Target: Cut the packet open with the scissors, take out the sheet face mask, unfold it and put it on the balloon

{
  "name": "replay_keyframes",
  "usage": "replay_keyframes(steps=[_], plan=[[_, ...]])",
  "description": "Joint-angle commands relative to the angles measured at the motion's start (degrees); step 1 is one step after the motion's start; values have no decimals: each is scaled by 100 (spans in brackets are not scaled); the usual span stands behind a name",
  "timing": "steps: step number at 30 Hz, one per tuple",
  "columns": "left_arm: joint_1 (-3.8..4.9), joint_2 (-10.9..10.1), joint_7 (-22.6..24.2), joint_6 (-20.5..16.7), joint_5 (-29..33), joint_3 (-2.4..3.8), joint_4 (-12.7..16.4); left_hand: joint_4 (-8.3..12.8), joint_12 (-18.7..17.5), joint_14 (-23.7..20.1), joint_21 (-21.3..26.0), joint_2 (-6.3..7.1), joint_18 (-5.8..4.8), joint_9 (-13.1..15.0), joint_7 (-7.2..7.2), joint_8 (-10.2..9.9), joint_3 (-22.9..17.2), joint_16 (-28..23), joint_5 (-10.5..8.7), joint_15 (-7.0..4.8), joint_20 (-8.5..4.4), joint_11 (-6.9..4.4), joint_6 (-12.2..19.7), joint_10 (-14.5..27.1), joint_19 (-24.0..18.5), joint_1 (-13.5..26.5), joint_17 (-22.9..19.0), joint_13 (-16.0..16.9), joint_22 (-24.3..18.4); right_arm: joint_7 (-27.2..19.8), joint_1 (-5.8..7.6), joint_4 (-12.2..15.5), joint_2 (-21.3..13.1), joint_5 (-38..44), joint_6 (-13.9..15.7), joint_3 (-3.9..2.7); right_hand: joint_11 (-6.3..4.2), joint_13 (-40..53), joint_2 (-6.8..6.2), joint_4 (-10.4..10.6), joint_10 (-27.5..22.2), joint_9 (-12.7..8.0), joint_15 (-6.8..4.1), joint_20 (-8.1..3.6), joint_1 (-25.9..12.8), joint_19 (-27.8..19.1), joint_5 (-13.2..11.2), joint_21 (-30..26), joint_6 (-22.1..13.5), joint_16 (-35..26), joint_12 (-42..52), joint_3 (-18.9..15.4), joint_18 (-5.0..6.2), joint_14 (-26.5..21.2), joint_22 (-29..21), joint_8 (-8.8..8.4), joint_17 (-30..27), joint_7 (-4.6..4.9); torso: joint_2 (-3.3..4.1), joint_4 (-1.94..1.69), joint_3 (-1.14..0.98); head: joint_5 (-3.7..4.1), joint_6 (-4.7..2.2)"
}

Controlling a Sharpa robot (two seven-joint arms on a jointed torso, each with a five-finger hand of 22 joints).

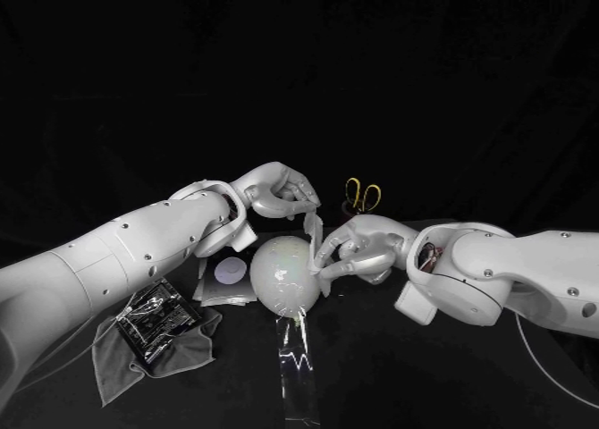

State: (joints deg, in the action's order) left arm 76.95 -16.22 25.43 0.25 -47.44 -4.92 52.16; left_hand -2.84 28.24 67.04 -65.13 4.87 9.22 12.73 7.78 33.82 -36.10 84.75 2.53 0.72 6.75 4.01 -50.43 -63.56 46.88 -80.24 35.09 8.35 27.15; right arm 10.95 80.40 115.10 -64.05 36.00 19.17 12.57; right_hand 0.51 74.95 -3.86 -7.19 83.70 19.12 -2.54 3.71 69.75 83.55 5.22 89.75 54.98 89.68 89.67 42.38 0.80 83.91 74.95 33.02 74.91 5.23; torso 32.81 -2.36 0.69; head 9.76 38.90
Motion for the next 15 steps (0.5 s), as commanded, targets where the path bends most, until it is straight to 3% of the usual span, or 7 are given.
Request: replay_keyframes(steps=[1, 9, 15], plan=[[22, -106, 226, -168, 56, 35, 150, -4, -29, -32, -11, -36, 108, 169, 20, -16, 27, 36, 20, 9, -1, 11, 1, 33, -37, -11, 2, -8, 7, -417, -101, 83, 128, -600, 24, 19, 14, 1490, -18, 35, 619, 7, -28, -14, -48, 645, 26, 25, 30, 32, 5, -5, -80, 609, 1505, 14, 1509, -7, -35, -24, 37, -13, -15], [27, -384, 308, -362, 52, 52, 385, -5, -29, -33, -13, -38, 108, 169, 21, -16, 30, 39, 20, 10, 0, 11, 0, 33, -40, -11, 6, -8, 8, -711, -247, 80, 409, -972, 512, 22, 15, 1495, -17, 44, 623, 5, -28, -15, -53, 645, 16, 25, 22, 32, 15, -8, -80, 609, 1505, 12, 1509, -6, -102, -66, 80, -22, -54], [29, -509, 329, -456, 10, 54, 358, -5, -29, -33, -13, -38, 108, 169, 21, -16, 30, 39, 20, 10, 0, 11, 0, 33, -40, -11, 6, -8, 8, -809, -329, 28, 634, -1201, 848, 22, 15, 1494, -11, 49, 622, 3, -29, -15, -52, 645, 21, 25, 17, 32, 12, -4, -80, 609, 1505, 10, 1509, -7, -120, -75, 94, -60, -31]])
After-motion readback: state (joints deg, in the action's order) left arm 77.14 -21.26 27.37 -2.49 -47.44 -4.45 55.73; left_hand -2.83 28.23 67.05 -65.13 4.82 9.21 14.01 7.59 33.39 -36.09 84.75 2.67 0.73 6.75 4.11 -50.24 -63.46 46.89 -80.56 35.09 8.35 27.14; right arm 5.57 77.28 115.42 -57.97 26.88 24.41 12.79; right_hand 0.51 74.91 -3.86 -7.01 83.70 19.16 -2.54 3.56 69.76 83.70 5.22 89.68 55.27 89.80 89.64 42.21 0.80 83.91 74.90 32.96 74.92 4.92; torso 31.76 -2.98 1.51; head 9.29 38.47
